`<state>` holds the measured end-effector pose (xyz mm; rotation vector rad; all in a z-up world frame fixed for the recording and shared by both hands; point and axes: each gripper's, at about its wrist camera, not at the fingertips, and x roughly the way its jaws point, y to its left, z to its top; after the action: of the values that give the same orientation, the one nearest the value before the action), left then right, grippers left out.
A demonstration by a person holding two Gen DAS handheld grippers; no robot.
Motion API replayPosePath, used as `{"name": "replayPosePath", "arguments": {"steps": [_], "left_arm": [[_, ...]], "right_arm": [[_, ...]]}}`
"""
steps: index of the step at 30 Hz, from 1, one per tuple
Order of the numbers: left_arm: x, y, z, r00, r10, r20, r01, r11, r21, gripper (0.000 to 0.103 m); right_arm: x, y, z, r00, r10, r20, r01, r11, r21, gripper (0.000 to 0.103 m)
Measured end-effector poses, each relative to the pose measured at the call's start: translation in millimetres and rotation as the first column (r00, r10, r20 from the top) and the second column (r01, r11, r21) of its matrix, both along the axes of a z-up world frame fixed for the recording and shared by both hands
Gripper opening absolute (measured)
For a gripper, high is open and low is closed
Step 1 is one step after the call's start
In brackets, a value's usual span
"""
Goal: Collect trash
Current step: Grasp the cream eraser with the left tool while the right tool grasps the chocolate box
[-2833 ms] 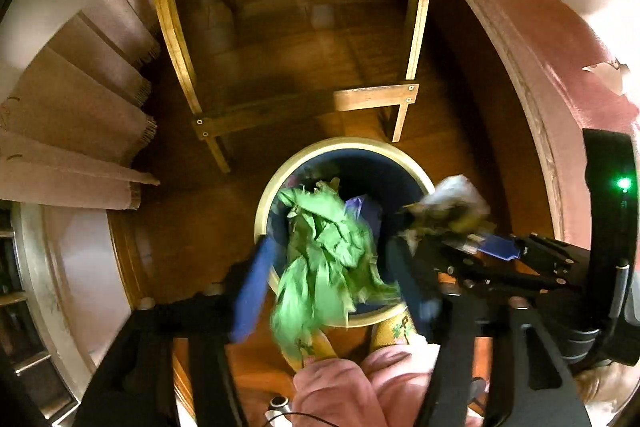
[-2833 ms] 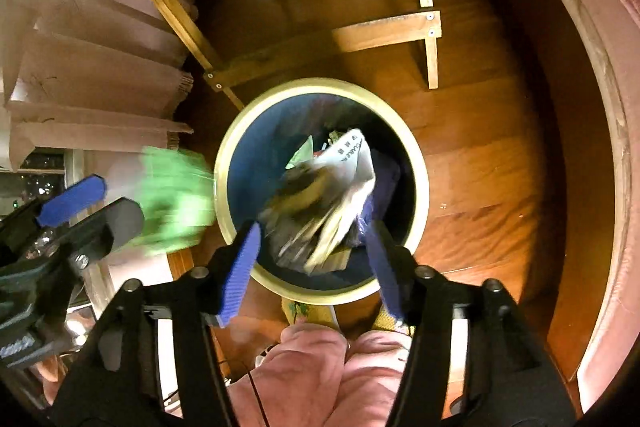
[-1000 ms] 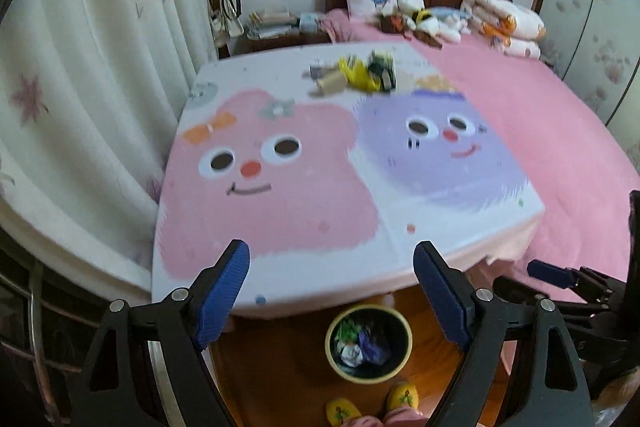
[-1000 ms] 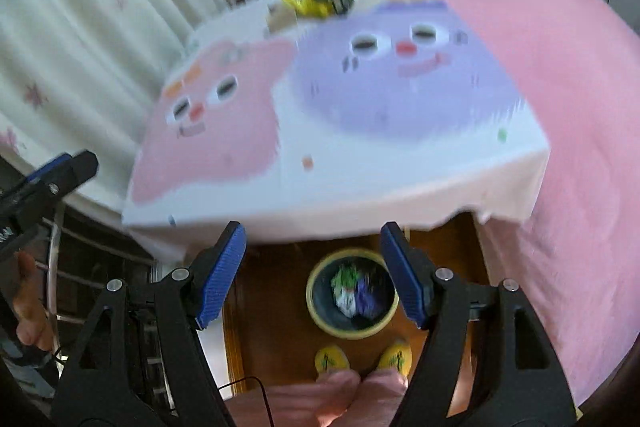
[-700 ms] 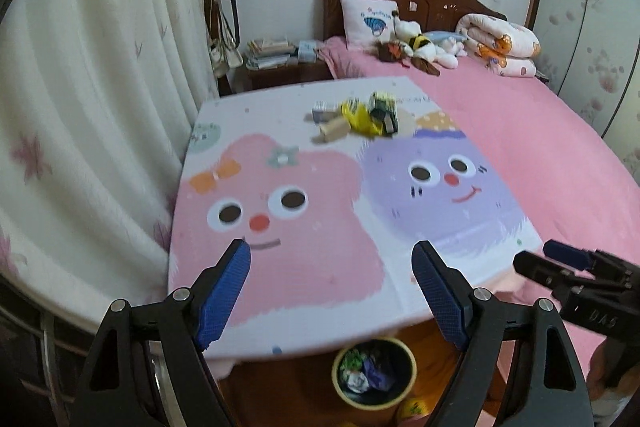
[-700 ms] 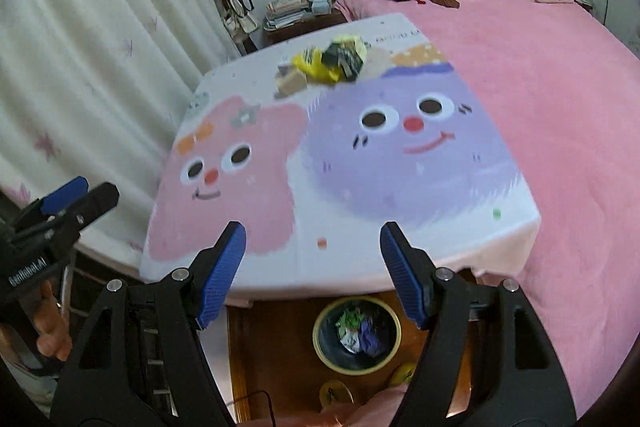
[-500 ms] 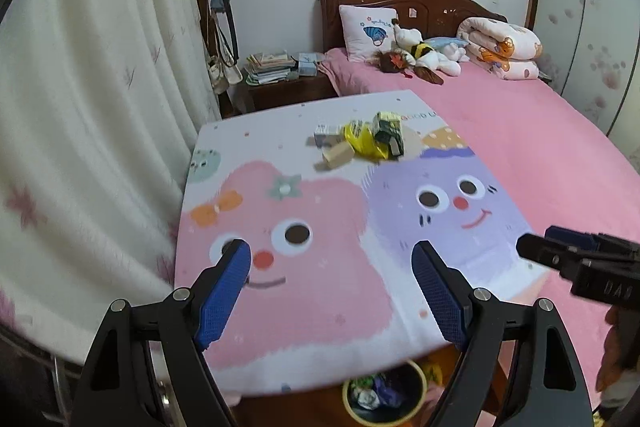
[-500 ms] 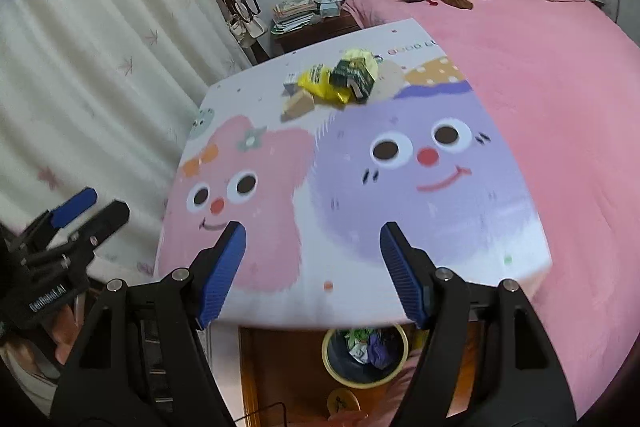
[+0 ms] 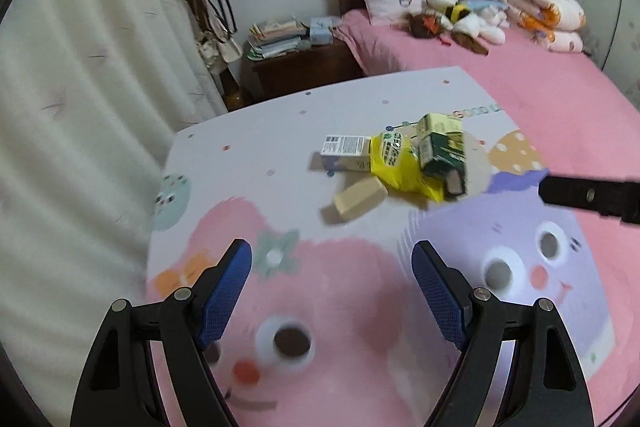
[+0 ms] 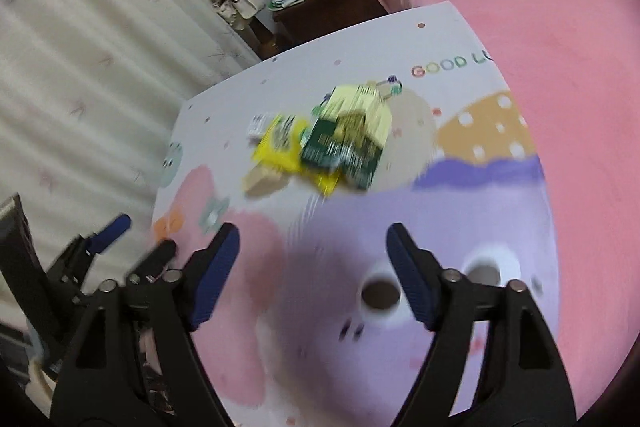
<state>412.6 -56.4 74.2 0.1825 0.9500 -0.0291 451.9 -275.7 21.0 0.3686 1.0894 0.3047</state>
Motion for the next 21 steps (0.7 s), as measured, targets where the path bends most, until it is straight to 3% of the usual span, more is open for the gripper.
{"name": "replayPosePath", "arguments": {"steps": [4,11,17,18,21], "left_arm": [[66.7,-11.5,-47.5,0.998,-0.011,-0.069,0.012,1.0,0.021,0.084],[126.4,-19.1,-99.5,0.985,-0.078,-0.155,0.085,0.996,0.039,0.084],[150.4,-23.6,-133.6,0.97,-0.112,-0.214,0.132,0.988,0.081,0.084],[153.2,-23.1,-137.3,0.969,-0.111,-0.22,0.131,0.988,0.077,0.084],[161.1,-18.2,-149.8,0.963,-0.097,-0.25,0.111,0.993,0.044,0.069]], "right_arm": [[62.5,-0.1,-33.4,0.997,-0.029,-0.07,0.03,0.999,0.015,0.079],[136.6,10.7,-96.1,0.969,-0.076,-0.237,0.078,0.997,0.001,0.08],[154.3,18.3,-131.7,0.95,-0.035,-0.309,0.026,0.999,-0.035,0.082],[155.0,18.0,-131.3,0.957,-0.032,-0.289,0.026,0.999,-0.024,0.082],[158.5,17.0,-133.0,0.956,-0.016,-0.292,0.012,1.0,-0.017,0.073]]}}
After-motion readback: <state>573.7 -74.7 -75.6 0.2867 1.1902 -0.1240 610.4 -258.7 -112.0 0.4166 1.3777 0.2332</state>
